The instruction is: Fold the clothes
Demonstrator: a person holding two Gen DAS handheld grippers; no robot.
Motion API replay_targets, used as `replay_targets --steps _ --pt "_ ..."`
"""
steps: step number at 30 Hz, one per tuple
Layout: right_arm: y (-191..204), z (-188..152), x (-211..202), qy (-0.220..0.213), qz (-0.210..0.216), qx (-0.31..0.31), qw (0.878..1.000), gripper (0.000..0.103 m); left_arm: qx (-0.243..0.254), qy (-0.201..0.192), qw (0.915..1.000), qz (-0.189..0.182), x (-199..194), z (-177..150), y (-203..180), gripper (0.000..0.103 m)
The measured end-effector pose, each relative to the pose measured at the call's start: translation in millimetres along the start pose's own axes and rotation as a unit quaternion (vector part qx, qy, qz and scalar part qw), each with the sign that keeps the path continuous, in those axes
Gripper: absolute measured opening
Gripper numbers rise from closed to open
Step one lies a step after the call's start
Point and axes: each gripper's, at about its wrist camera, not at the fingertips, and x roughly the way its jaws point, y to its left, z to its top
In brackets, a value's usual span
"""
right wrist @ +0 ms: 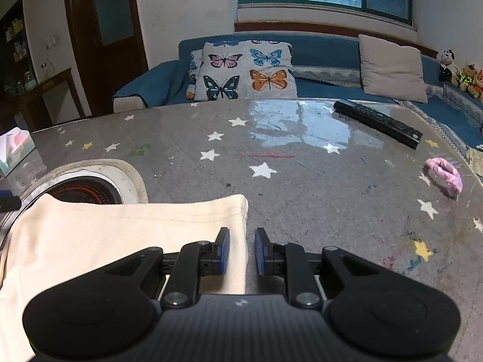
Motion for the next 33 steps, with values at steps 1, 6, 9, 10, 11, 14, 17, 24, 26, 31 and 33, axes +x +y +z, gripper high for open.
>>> replay_targets --steps 1,6,9,10,11,14,17,24,26,31,33 --pt "0.8 0.2 1.1 0.002 -0.001 -0.003 1.000 0.018 0.003 0.006 0.9999 -0.009 -0.7 -1.4 0.5 0.051" --pt "2.5 3.0 2.8 0.006 -0.011 -0.005 1.000 0.022 0.024 0.035 0.9988 -0.026 5.0 -15.2 -6.8 0.049" --pt "4.8 3.2 -6.6 0.002 -0.009 -0.008 1.000 0.022 0.006 0.042 0.9983 -0.040 5.0 -18.9 -1.8 0.046" --pt "6.0 2.7 -11.0 0.001 -0.007 -0.012 1.000 0.022 -0.001 0.043 0.9981 -0.045 3.3 -20.1 1.2 0.046" --pt "7.5 1.7 -17.4 -0.002 -0.005 -0.016 1.000 0.023 -0.007 0.041 0.9980 -0.048 -0.7 -22.0 4.6 0.046" --pt "11.8 -2.3 -35.4 -0.008 0.002 -0.027 1.000 0.027 -0.017 0.042 0.9977 -0.051 -7.7 -26.2 10.9 0.046" --pt "16.7 -9.9 -51.8 -0.010 0.007 -0.035 0.999 0.027 -0.024 0.052 0.9970 -0.051 -9.8 -31.8 16.2 0.037" --pt "24.6 -38.5 -93.2 -0.010 0.009 -0.048 0.999 0.033 -0.021 0.032 0.9991 -0.017 -26.1 -38.1 16.0 0.018" --pt "25.4 -46.8 -102.3 -0.009 0.009 -0.047 0.999 0.036 -0.025 0.022 0.9993 -0.019 -35.6 -37.2 13.2 0.020" --pt "24.2 -68.6 -119.3 0.002 0.006 -0.043 0.999 0.036 -0.029 0.019 0.9988 -0.034 -35.8 -32.0 4.0 0.047" --pt "22.5 -75.0 -122.0 0.007 0.003 -0.040 0.999 0.036 -0.033 0.028 0.9981 -0.043 -27.4 -31.5 2.5 0.044"
